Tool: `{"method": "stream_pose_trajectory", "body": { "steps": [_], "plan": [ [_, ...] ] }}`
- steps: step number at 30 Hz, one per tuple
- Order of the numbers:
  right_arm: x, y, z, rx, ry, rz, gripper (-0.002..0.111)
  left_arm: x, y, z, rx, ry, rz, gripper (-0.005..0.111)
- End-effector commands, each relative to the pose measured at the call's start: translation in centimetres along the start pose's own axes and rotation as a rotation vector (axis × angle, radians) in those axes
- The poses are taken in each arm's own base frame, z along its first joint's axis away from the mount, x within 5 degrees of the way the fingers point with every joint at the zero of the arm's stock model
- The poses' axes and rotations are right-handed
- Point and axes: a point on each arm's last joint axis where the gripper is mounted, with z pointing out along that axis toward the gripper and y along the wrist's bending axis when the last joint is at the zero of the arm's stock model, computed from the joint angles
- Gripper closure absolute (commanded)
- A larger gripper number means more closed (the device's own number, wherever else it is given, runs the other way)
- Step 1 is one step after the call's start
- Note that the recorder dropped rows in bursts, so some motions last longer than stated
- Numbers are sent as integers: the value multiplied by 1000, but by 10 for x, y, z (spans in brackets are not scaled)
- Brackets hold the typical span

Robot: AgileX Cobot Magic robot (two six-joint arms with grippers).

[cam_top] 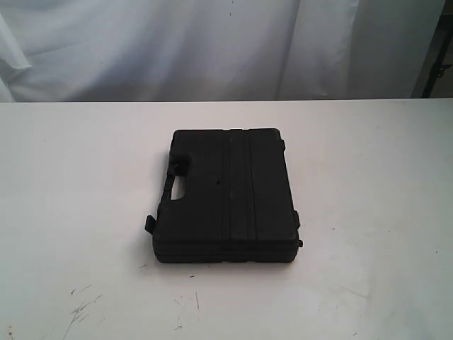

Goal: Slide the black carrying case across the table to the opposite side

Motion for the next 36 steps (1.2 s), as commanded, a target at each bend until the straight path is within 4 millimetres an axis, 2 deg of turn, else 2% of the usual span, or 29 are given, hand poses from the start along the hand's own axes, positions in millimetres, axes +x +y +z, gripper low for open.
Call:
{"method": "stream_pose_trajectory", "body": {
  "steps": [1, 3, 5, 7, 10, 12, 16, 21, 25, 36],
  "plan": [
    [0, 0, 0, 6, -11, -4, 108, -35, -10, 34, 83, 99, 82, 85],
    [0, 0, 0, 6, -11, -4, 108, -47, -14, 48, 121, 113, 106, 71],
    [0, 0, 0, 6, -11, -4, 108, -56, -18, 66, 164, 141, 122, 50],
    [0, 0, 0, 6, -11, -4, 108, -61, -20, 82, 198, 174, 144, 34],
    [0, 0, 0, 6, -11, -4, 108, -64, -25, 106, 266, 260, 122, 18],
    [0, 0, 0, 6, -11, -4, 108, -66, -28, 123, 307, 311, 82, 16],
    [0, 0, 0, 6, -11, -4, 108, -71, -42, 154, 346, 359, 67, 20],
    [0, 0, 0, 6, -11, -4, 108, -74, -72, 176, 368, 395, 119, 24],
    [0, 0, 0, 6, -11, -4, 108, -73, -95, 193, 279, 443, 163, 24],
    [0, 0, 0, 6, -11, -4, 108, -64, -131, 240, 238, 551, 230, 24]
  ]
}}
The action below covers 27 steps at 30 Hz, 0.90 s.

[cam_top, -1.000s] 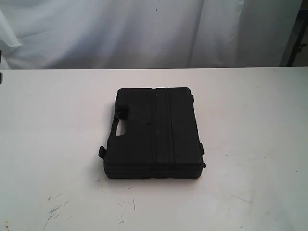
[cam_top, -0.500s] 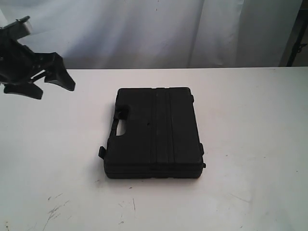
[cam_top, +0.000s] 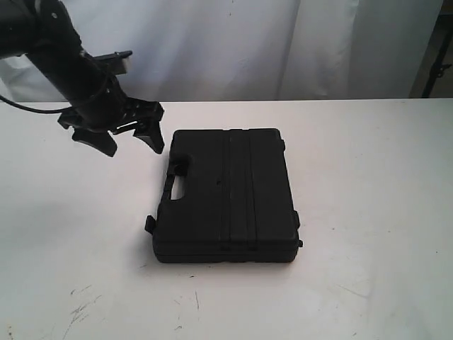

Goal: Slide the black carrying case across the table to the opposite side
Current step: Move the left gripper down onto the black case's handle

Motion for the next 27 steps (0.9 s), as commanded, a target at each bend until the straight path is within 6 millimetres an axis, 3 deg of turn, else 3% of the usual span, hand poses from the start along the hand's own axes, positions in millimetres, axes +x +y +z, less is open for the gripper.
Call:
{"method": "stream_pose_trajectory", "body": {
  "steps": [1, 11, 27],
  "plan": [
    [0, 0, 0, 6, -11, -4, 108, -7, -9, 15, -5, 22, 7, 24],
    [0, 0, 0, 6, -11, -4, 108, -5, -4, 56, -17, 110, -21, 24],
    [0, 0, 0, 6, -11, -4, 108, 0, -13, 91, -58, 164, -1, 24]
  ]
}}
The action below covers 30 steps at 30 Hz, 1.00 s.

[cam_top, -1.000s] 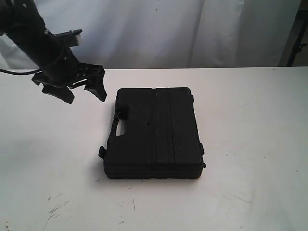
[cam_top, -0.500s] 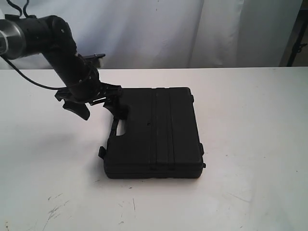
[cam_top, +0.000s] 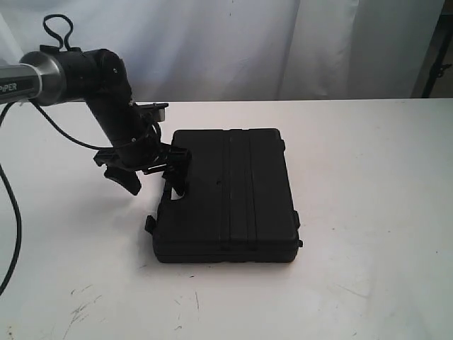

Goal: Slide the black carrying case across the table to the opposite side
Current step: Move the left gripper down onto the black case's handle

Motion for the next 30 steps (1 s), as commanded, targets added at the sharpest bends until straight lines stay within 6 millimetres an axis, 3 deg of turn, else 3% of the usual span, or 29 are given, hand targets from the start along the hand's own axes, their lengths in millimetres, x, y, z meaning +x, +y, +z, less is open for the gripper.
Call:
{"method": "stream_pose_trajectory", "body": {
  "steps": [1, 13, 19, 30],
  "plan": [
    [0, 0, 0, 6, -11, -2, 108, -2, -3, 6, -37, -11, -4, 24],
    [0, 0, 0, 6, -11, -2, 108, -3, 0, 6, -62, -21, -15, 24],
    [0, 0, 0, 6, -11, -2, 108, -3, 3, 5, -103, -20, -40, 40],
    [0, 0, 0, 6, -11, -2, 108, -2, -1, 6, -49, -16, -69, 40]
  ]
}}
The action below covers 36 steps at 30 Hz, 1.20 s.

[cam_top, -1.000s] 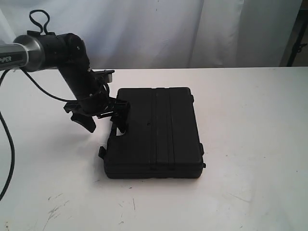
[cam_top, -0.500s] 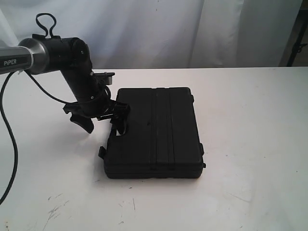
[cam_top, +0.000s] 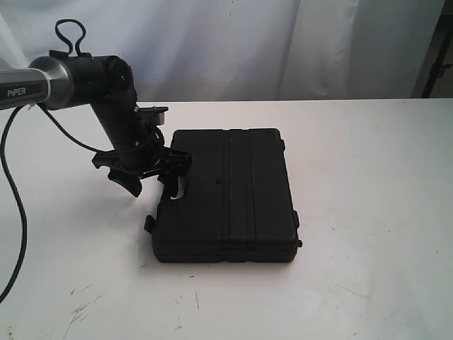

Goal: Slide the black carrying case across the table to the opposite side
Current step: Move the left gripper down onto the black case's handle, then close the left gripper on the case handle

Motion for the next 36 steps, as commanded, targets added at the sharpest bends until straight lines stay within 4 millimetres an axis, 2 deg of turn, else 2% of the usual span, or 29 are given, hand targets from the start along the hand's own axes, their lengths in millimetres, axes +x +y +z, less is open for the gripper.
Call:
{"method": "stream_pose_trajectory", "body": {
  "steps": [1, 12, 15, 28, 31, 36],
  "plan": [
    [0, 0, 0, 6, -11, -2, 108, 0, -4, -3, 27, -4, -18, 40],
    [0, 0, 0, 6, -11, -2, 108, 2, -5, -3, 39, 28, -29, 41],
    [0, 0, 0, 6, -11, -2, 108, 4, -5, -3, 38, 42, -35, 46],
    [0, 0, 0, 6, -11, -2, 108, 6, -7, -3, 56, 72, -75, 46],
    [0, 0, 0, 6, -9, -2, 108, 7, -7, -3, 55, 77, -86, 54],
    [0, 0, 0, 6, -9, -2, 108, 7, -9, -3, 79, 81, -95, 84]
  ]
}}
